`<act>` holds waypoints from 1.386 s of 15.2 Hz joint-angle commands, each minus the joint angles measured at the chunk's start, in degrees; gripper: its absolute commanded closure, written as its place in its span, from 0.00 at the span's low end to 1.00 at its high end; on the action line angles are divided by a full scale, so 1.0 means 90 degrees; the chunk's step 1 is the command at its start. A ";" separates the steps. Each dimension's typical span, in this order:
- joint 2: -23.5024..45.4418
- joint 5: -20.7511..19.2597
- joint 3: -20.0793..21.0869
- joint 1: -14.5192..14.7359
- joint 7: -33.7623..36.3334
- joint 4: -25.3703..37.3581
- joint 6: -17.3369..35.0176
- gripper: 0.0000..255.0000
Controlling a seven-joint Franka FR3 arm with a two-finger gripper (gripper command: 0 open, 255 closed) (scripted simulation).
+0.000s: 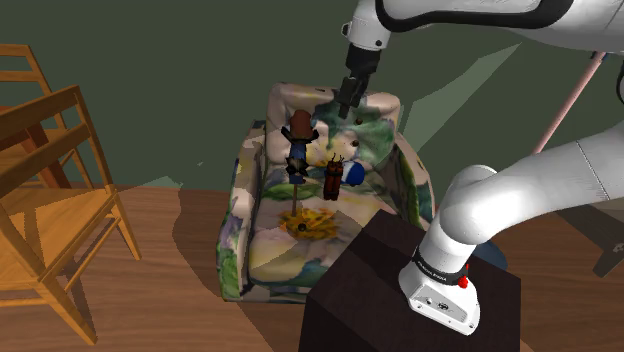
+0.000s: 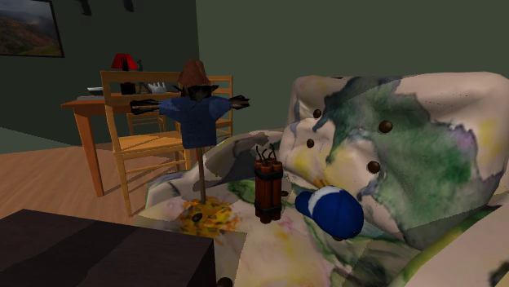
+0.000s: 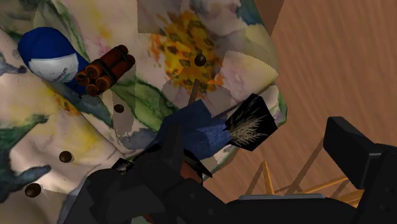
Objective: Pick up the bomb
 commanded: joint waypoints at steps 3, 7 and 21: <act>0.0137 -0.0102 -0.0187 -0.0068 -0.0199 -0.0205 0.0355 0.00; 0.0523 -0.0291 -0.0564 -0.0206 -0.0592 -0.0517 0.1082 0.00; 0.2921 -0.0414 -0.1894 -0.0517 -0.2096 -0.0506 0.3575 0.00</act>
